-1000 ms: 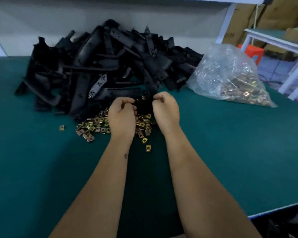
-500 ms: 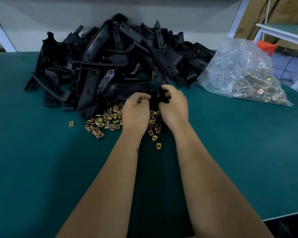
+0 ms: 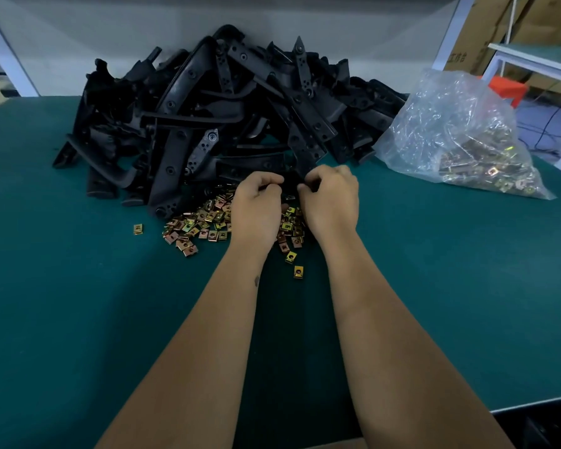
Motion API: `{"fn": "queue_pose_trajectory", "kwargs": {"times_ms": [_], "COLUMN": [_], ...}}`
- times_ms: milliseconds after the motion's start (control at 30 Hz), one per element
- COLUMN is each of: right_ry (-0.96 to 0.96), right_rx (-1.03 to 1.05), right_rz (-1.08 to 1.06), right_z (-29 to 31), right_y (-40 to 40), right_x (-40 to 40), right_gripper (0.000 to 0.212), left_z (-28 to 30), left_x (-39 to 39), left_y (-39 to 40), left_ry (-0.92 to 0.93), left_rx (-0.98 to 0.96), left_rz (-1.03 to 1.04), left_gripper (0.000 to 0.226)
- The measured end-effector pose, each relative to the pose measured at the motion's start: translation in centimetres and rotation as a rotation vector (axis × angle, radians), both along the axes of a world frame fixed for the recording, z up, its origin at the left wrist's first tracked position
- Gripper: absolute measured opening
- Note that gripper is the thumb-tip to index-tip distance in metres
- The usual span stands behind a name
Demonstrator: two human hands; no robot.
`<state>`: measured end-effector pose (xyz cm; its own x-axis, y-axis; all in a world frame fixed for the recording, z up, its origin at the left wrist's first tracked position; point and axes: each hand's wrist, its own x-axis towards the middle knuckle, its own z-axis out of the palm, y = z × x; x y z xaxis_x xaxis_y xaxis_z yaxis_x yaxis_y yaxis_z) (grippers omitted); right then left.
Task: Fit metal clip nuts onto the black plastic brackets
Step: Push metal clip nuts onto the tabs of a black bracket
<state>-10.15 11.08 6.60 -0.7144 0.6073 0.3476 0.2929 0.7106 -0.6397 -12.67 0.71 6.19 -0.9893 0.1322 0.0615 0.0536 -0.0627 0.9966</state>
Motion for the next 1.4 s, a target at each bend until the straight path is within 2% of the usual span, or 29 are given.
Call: {"fn": "queue_pose_trajectory", "kwargs": {"times_ms": [67, 133, 200, 300, 400, 433, 600, 700, 800, 867, 933, 1033, 1133, 1233, 1300, 1400], "right_ry": [0.065, -0.002, -0.092, -0.058, 0.094, 0.146, 0.522, 0.728, 0.755, 0.727, 0.667, 0.504, 0.156, -0.166, -0.214, -0.193], "right_rx": [-0.107, -0.213, -0.261, -0.258, -0.363, -0.395, -0.31, -0.351, -0.239, -0.164, -0.09, -0.063, 0.009, 0.049, 0.059, 0.023], "right_rz": [-0.007, 0.027, 0.069, 0.022, 0.01, 0.018, -0.007, 0.011, 0.114, 0.2, 0.275, 0.29, 0.172, 0.186, 0.194, 0.2], "right_z": [0.3, 0.4, 0.3, 0.2, 0.1, 0.2, 1.4, 2.2, 2.2, 2.0, 1.8, 1.1, 0.2, -0.4, -0.3, -0.1], "right_y": [0.3, 0.8, 1.1, 1.3, 1.5, 1.4, 0.9, 0.2, -0.8, -1.3, -1.7, -2.0, -1.1, -0.2, -0.2, -0.3], "right_x": [0.1, 0.0, -0.2, -0.4, -0.3, -0.2, 0.6, 1.0, 1.3, 1.3, 1.1, 0.7, 0.3, 0.0, -0.1, -0.1], "right_gripper": [0.043, 0.061, 0.067, 0.06, 0.018, 0.014, 0.015, 0.017, 0.024, 0.029, 0.036, 0.049, 0.033, 0.032, 0.03, 0.023], "left_z": [-0.1, -0.2, -0.2, 0.0, 0.2, 0.3, 1.4, 2.2, 2.3, 2.3, 2.4, 2.2, 2.0, 1.7, 1.6, 1.5], "left_x": [0.0, 0.1, 0.0, 0.0, 0.1, 0.2, 0.5, 0.7, 0.8, 0.6, 0.2, -0.7, -1.3, -1.5, -1.6, -1.7], "left_y": [0.0, 0.0, 0.0, 0.0, 0.0, 0.0, -0.5, -0.8, -1.0, -1.1, -1.4, -1.9, -2.4, -2.6, -2.7, -2.8], "left_ry": [0.008, 0.006, 0.009, 0.026, 0.002, -0.014, -0.014, -0.121, -0.236, -0.257, -0.31, -0.345, -0.368, -0.38, -0.392, -0.395], "left_rx": [-0.019, -0.028, -0.031, -0.016, 0.003, 0.025, 0.244, 0.38, 0.501, 0.596, 0.717, 0.796, 0.841, 0.852, 0.878, 0.883], "left_rz": [-0.009, -0.017, -0.021, -0.019, -0.021, -0.016, 0.021, -0.056, -0.261, -0.293, -0.19, -0.058, -0.035, -0.014, -0.01, -0.04], "left_gripper": [0.028, 0.028, 0.028, 0.029, 0.031, 0.031, 0.027, 0.016, 0.038, 0.044, 0.042, 0.024, 0.018, 0.028, 0.032, 0.014]}}
